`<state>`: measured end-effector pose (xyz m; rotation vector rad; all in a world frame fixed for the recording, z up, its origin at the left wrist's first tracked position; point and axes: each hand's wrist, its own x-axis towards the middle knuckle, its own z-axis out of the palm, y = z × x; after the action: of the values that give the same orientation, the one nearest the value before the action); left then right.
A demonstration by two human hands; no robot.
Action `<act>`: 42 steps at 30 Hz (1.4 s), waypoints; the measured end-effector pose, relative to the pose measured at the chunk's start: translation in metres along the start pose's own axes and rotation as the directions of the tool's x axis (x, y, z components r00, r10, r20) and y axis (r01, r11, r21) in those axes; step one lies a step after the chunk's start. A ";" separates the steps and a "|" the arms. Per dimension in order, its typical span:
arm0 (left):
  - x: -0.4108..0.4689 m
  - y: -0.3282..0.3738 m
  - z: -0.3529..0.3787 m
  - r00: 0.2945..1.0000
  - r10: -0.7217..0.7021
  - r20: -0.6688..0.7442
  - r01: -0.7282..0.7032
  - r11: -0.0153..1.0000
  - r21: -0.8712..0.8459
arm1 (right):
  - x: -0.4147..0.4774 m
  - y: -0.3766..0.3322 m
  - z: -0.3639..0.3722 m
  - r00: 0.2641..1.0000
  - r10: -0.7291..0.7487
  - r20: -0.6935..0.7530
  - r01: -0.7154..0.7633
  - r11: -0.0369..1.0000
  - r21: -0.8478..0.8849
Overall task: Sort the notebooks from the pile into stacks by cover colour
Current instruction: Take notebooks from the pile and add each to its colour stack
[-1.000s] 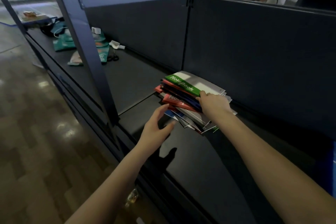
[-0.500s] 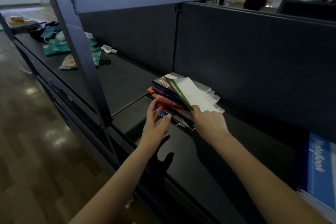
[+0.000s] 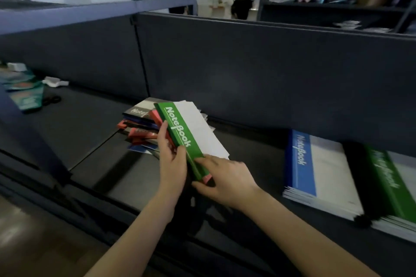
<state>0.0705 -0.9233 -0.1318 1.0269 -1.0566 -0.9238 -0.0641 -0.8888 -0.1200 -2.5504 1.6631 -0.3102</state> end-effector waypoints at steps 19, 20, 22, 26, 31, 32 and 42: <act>-0.089 0.017 0.166 0.887 -0.067 0.457 0.153 0.976 -0.155 | -0.158 0.146 -0.054 0.559 0.828 -0.045 -0.414 0.326 0.850; -0.095 0.016 0.175 0.872 -0.074 0.483 0.167 0.974 -0.151 | -0.169 0.150 -0.055 0.538 0.841 -0.051 -0.382 0.297 0.875; -0.107 0.016 0.195 0.847 -0.089 0.524 0.197 0.968 -0.154 | -0.190 0.159 -0.057 0.478 0.877 -0.040 -0.305 0.208 0.929; -0.132 0.015 0.232 0.805 -0.112 0.583 0.260 0.949 -0.177 | -0.229 0.174 -0.065 0.348 0.934 -0.078 -0.177 0.148 0.973; -0.164 0.007 0.266 0.796 -0.080 0.600 0.213 0.965 -0.154 | -0.268 0.199 -0.077 0.204 0.968 -0.149 -0.156 0.182 0.971; -0.168 0.006 0.269 0.798 -0.072 0.599 0.191 0.972 -0.138 | -0.273 0.205 -0.078 0.190 0.966 -0.173 -0.204 0.211 0.956; -0.147 0.009 0.252 0.920 -0.052 0.388 0.055 0.998 0.003 | -0.297 0.268 -0.091 0.356 0.907 -0.223 -0.661 0.413 0.627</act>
<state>-0.2071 -0.8341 -0.1163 0.8869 -1.3573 -1.2086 -0.4390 -0.7234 -0.1160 -1.0397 2.4351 -1.2089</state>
